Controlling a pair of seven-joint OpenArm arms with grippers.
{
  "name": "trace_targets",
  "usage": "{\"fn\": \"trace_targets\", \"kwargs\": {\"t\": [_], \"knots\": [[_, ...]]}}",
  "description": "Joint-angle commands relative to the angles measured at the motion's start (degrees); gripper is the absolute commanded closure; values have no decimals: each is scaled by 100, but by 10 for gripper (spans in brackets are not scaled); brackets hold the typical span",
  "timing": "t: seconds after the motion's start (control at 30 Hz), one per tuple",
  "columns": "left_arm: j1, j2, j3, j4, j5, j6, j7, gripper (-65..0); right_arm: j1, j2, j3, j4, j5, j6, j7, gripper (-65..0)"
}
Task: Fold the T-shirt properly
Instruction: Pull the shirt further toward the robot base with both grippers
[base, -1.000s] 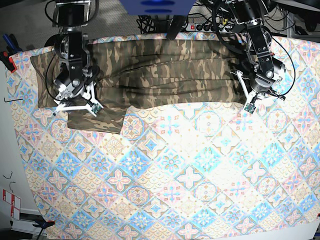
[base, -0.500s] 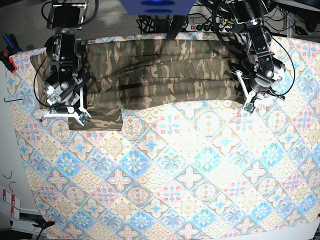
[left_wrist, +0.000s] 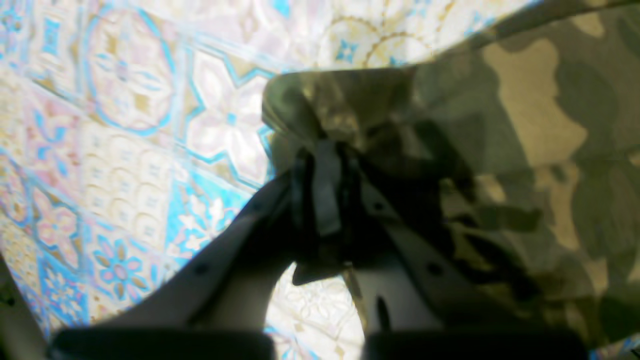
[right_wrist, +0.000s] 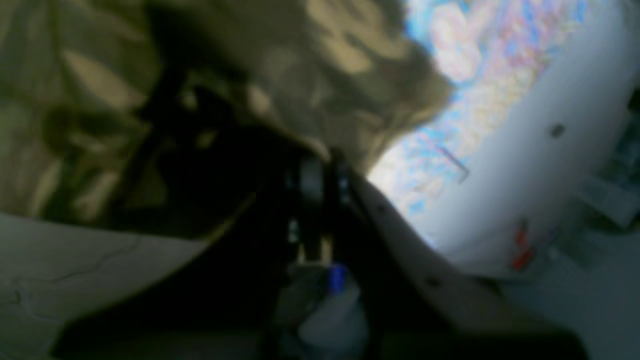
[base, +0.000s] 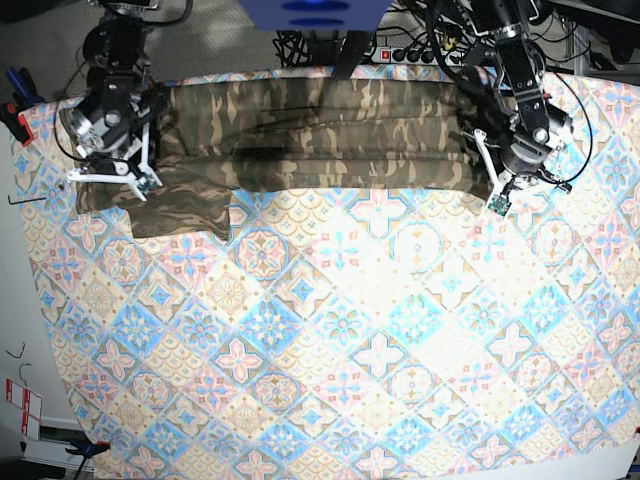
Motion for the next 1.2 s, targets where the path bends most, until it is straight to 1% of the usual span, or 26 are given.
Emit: {"fn": "trace_targets", "kwargs": {"t": [0.0, 0.13, 0.23, 0.47, 0.63, 0.73, 0.83, 1.03, 1.1, 1.17], "knots": [[-46, -62, -17, 235, 61, 82, -20, 0, -60, 67, 79, 141, -148, -66, -75, -11], [59, -62, -17, 376, 61, 82, 6, 0, -245, 31, 106, 141, -140, -66, -75, -11], [208, -62, -17, 376, 61, 82, -20, 0, -333, -144, 106, 141, -140, -66, -75, -11], [674, -62, -17, 499, 61, 82, -29, 0, -667, -171, 211, 141, -140, -66, -436, -11], [841, -62, -8, 455, 61, 82, -29, 0, -720, -171, 238, 115, -140, -66, -454, -12], [841, -62, -8, 314, 70, 82, -29, 0, -720, -171, 203, -43, -140, -66, -462, -12], [850, -62, -8, 51, 70, 82, -29, 0, -693, -171, 176, -351, -140, -66, -708, -13], [815, -62, -8, -284, 70, 82, -29, 0, -676, -171, 203, -922, -140, -66, -612, -17], [806, -62, -8, -292, 70, 82, -29, -7, -667, -171, 185, -914, -140, -66, -612, -50], [806, -53, -17, -292, 70, 82, -29, -62, -579, -171, 194, -878, -140, -66, -612, -104]]}}
